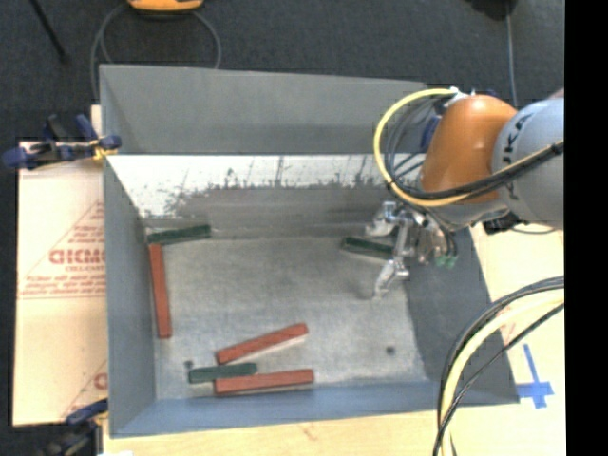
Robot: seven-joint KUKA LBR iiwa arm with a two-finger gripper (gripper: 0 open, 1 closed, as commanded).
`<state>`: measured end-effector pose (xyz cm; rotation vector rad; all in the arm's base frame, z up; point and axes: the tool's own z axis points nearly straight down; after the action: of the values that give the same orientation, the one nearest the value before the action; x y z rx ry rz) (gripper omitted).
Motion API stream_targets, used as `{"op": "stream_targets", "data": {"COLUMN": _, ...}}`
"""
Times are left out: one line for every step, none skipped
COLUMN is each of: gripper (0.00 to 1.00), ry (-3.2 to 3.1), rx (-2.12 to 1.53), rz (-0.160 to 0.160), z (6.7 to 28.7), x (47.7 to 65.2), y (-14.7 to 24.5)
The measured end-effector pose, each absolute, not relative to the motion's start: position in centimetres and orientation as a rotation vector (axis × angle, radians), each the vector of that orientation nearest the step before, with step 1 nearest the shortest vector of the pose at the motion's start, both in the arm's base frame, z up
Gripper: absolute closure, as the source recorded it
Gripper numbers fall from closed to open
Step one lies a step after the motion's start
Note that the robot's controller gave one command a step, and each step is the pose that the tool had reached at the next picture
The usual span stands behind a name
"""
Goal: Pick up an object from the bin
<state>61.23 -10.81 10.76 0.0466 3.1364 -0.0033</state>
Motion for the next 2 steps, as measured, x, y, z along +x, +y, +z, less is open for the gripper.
{"op": "stream_targets", "data": {"gripper": 0.00, "ry": 3.136, "rx": 0.046, "rz": -0.003, "z": 10.8, "x": 61.2, "y": -10.8}}
{"op": "stream_targets", "data": {"gripper": 1.00, "ry": 3.134, "rx": 0.126, "rz": -0.002, "z": 8.0, "x": 63.3, "y": -9.9}}
